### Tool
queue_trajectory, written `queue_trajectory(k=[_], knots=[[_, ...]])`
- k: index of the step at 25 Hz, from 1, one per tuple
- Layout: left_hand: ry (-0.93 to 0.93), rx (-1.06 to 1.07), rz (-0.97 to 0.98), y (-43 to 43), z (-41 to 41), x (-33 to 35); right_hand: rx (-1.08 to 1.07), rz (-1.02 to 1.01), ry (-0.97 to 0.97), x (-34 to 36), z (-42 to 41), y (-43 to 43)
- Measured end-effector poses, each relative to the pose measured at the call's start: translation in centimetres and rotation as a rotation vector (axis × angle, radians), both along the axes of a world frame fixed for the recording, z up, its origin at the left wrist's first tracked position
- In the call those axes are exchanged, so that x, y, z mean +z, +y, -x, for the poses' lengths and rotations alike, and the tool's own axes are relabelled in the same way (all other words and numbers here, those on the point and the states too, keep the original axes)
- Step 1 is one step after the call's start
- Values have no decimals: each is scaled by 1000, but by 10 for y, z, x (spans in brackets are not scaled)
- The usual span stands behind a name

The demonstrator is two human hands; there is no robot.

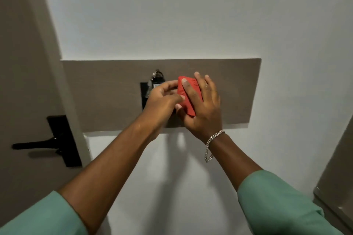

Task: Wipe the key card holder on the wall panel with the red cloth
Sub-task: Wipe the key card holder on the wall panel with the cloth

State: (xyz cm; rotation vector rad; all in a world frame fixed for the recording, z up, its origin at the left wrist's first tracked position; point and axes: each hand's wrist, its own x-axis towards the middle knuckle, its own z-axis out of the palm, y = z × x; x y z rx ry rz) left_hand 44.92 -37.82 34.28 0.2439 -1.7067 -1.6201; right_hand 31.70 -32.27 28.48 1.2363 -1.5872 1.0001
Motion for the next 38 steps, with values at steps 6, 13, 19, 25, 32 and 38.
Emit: queue_trajectory(k=[6,13,19,25,32,38], knots=[[238,675,901,-75,-37,-2,-177,15,-22,-16,-4,-41],[-57,878,1738,-156,-28,-34,-152,186,-47,-16,-1,-57],[-90,1048,1737,-161,-26,-39,-119,226,46,-26,20,-52],[-85,1074,1731,-161,-24,-39,-101,183,179,-32,24,-48],[-57,1098,1734,-160,-22,-39,-156,98,167,-30,19,-47],[-50,1088,1733,-161,-23,-39,-185,162,61,-33,1,-61]])
